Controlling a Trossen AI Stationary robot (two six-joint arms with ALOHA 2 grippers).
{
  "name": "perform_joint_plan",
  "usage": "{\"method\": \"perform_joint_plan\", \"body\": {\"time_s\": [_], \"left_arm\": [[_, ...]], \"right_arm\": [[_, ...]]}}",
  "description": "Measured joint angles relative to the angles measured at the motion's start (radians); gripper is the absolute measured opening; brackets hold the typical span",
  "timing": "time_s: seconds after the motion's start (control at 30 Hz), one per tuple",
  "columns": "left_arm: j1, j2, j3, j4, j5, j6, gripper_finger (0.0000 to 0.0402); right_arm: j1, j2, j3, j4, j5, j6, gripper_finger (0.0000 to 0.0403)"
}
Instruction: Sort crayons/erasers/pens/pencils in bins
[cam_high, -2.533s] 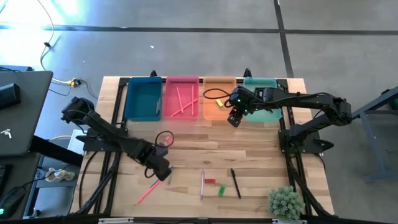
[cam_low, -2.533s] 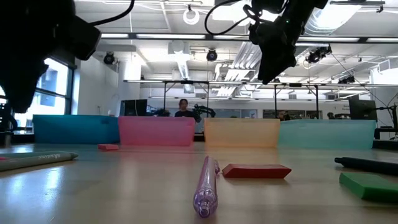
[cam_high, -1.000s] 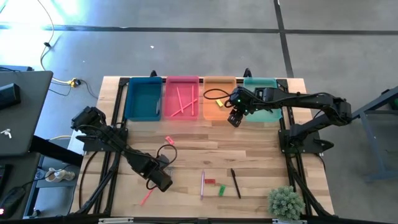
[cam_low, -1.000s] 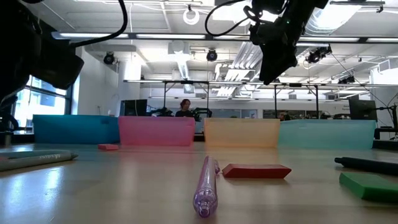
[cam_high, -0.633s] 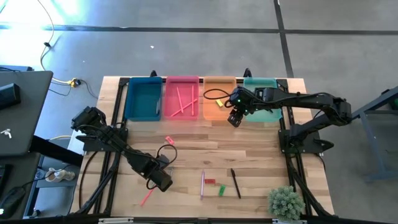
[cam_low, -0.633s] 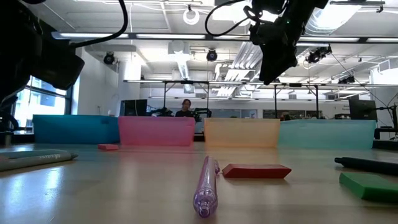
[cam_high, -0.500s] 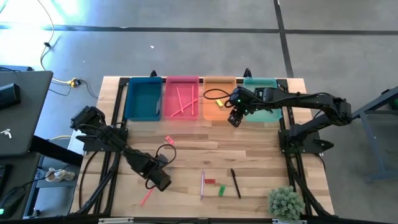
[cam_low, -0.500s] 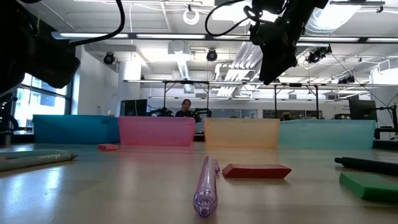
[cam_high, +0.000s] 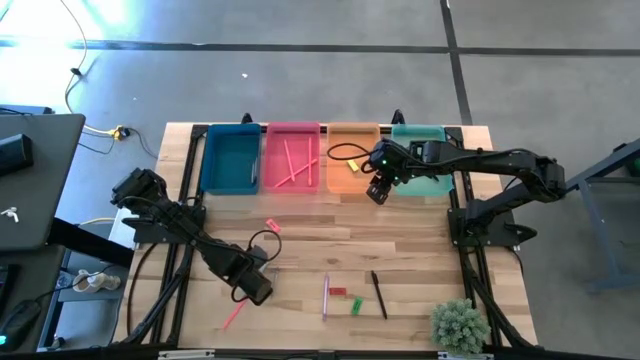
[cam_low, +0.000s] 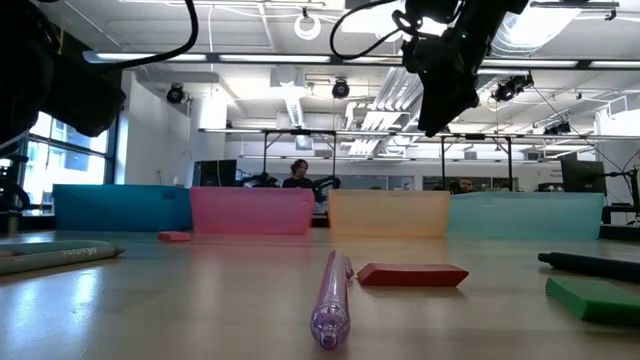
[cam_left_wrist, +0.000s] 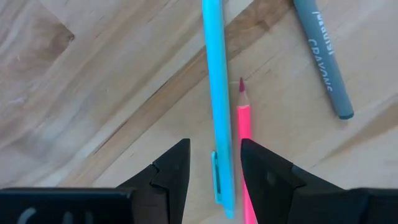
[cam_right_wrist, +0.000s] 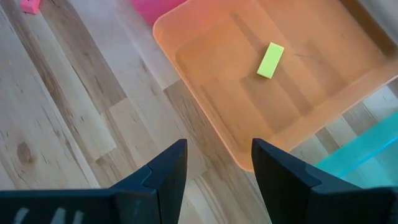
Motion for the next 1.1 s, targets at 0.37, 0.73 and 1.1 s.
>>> {"method": "perform_joint_plan", "body": {"time_s": [0.37, 0.73, 1.1], "left_arm": [[0.000, 0.019, 0.000, -0.017, -0.004, 0.000, 0.0131], [0.000, 0.044, 0.002, -0.022, -0.003, 0.014, 0.0120], [0.000, 0.044, 0.002, -0.027, -0.007, 0.095, 0.0009]], "right_arm": [[0.000, 0.000, 0.000, 0.000, 0.000, 0.000, 0.0172], [0.000, 0.000, 0.000, -0.003, 0.000, -0.001, 0.0172], [0.000, -0.034, 0.000, -0.055, 0.000, -0.026, 0.0172]]}}
